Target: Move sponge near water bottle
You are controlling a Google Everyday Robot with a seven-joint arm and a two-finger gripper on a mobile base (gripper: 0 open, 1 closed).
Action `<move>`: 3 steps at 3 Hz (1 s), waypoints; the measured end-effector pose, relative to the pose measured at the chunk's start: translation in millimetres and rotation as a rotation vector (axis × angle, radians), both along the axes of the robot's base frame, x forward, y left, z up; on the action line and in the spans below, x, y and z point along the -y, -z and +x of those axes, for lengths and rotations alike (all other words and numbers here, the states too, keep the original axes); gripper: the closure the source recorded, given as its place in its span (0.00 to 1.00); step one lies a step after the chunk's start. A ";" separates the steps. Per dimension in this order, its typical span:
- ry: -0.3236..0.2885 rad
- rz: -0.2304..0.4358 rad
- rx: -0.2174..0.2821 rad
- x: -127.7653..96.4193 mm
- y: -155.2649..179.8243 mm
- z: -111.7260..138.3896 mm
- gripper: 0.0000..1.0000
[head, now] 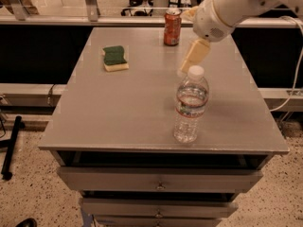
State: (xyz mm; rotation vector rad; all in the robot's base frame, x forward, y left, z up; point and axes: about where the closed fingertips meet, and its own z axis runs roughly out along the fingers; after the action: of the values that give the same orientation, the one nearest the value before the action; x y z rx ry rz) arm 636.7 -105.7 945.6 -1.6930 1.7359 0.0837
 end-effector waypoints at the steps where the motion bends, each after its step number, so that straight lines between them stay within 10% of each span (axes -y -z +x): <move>1: -0.005 0.151 -0.069 -49.2 9.8 32.1 0.00; 3: -0.011 0.193 -0.071 -64.7 21.2 37.2 0.00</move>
Offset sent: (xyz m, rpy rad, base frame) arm 0.0238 0.0373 -0.0066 0.1106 0.0472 0.0060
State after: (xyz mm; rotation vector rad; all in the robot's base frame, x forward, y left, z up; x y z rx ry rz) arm 673.9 -41.0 924.4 -1.5745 1.7113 0.3102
